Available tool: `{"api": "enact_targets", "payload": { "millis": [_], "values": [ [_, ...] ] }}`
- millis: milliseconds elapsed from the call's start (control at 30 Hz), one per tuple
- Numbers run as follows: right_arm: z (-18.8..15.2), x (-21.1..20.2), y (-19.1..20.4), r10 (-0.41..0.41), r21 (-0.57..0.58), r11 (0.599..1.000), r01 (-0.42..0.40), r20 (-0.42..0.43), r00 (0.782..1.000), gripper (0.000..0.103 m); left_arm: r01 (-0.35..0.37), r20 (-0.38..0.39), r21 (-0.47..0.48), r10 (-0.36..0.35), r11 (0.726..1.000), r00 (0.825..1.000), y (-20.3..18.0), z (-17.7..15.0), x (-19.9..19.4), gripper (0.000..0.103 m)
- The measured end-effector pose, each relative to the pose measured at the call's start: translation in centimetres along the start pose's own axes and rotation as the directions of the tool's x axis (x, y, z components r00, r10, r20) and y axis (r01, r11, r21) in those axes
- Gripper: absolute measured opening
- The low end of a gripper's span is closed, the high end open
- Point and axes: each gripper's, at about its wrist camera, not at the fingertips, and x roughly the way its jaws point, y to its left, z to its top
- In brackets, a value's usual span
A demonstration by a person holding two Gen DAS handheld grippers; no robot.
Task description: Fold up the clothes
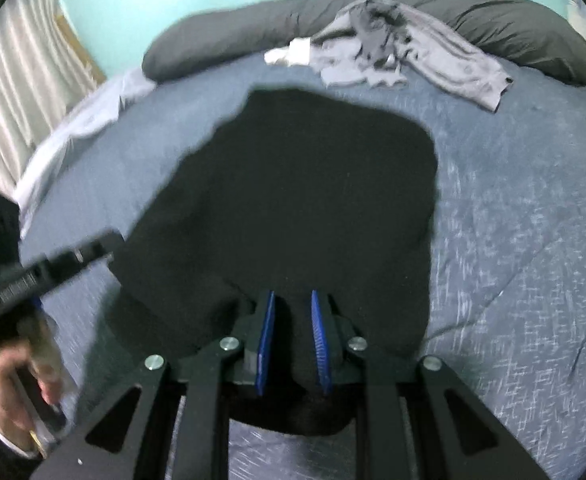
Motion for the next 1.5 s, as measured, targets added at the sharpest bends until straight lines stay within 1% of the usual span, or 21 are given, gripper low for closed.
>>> {"api": "enact_targets", "payload": {
  "millis": [33,67,100,133,167,267,333,400,467,700,800,900,933,1100,1167,1333,1367,1500],
  "values": [
    [0.0,-0.4,-0.3,0.009,0.019,1.000,-0.010,0.020,1.000,0.018,-0.008,0.000,-0.015,0.008,1.000,1.000,0.6,0.1,0.1,0.014],
    [0.1,-0.9,-0.6,0.018,0.039,0.999,-0.020,0.041,0.999,0.018,-0.022,-0.004,-0.033,0.022,0.999,1.000,1.4,0.1,0.4,0.022],
    [0.1,-1.3,-0.9,0.027,0.058,0.998,-0.030,0.061,0.998,0.018,-0.034,-0.010,-0.054,0.033,0.998,0.999,2.2,0.2,0.7,0.032],
    [0.3,-1.5,-1.0,0.030,0.063,0.997,-0.035,0.069,0.997,0.018,-0.040,-0.024,-0.083,0.038,0.996,0.999,3.0,0.2,1.2,0.035],
    [0.4,-1.5,-1.0,0.032,0.064,0.997,-0.036,0.071,0.997,0.018,-0.043,-0.035,-0.108,0.039,0.993,0.999,3.7,0.2,1.6,0.035],
    [0.9,-1.8,-1.2,0.036,0.066,0.997,-0.041,0.077,0.996,0.018,-0.051,-0.057,-0.137,0.044,0.989,0.997,4.7,0.4,2.9,0.036],
    [1.2,-2.0,-1.3,0.039,0.067,0.997,-0.045,0.081,0.996,0.018,-0.037,-0.056,-0.143,0.029,0.989,0.998,4.9,0.6,3.4,0.038],
    [1.5,-2.0,-1.3,0.044,0.064,0.997,-0.050,0.081,0.996,0.018,-0.016,-0.051,-0.163,0.007,0.987,0.999,5.2,0.8,3.8,0.043],
    [1.5,-1.8,-1.2,0.053,0.055,0.997,-0.058,0.075,0.996,0.018,0.007,-0.048,-0.183,-0.016,0.983,0.999,5.7,0.9,4.1,0.045],
    [1.6,-1.5,-2.0,0.079,0.079,0.993,-0.085,0.074,0.994,0.018,0.084,-0.052,-0.237,-0.099,0.968,0.994,6.3,0.5,4.7,0.047],
    [1.6,-1.6,-2.5,0.084,0.098,0.991,-0.092,0.079,0.993,0.018,0.101,-0.062,-0.236,-0.119,0.966,0.991,6.1,0.1,4.8,0.047],
    [1.6,-1.7,-2.8,0.090,0.110,0.989,-0.098,0.079,0.993,0.018,0.125,-0.058,-0.270,-0.146,0.955,0.988,6.4,-0.3,4.5,0.047],
    [1.5,-1.7,-2.9,0.092,0.115,0.988,-0.101,0.080,0.993,0.018,0.127,-0.056,-0.279,-0.148,0.952,0.987,6.5,-0.5,4.3,0.047],
    [1.2,-1.5,-3.3,0.101,0.132,0.985,-0.111,0.078,0.992,0.018,0.069,-0.060,-0.279,-0.089,0.958,0.994,6.1,-1.1,3.2,0.047],
    [1.2,-1.5,-3.4,0.104,0.135,0.984,-0.114,0.079,0.991,0.018,0.062,-0.066,-0.297,-0.086,0.953,0.994,6.1,-1.5,3.0,0.047],
    [1.2,-1.6,-3.5,0.108,0.142,0.983,-0.119,0.085,0.991,0.018,0.118,-0.030,-0.364,-0.138,0.924,0.990,7.1,-1.5,3.2,0.047],
    [1.2,-1.6,-3.5,0.109,0.141,0.983,-0.120,0.085,0.990,0.018,0.129,-0.022,-0.366,-0.148,0.922,0.989,7.1,-1.3,3.4,0.047],
    [1.2,-1.6,-3.5,0.109,0.138,0.983,-0.119,0.081,0.991,0.018,0.153,-0.012,-0.336,-0.167,0.929,0.986,6.6,-0.9,4.3,0.046]
  ]
}}
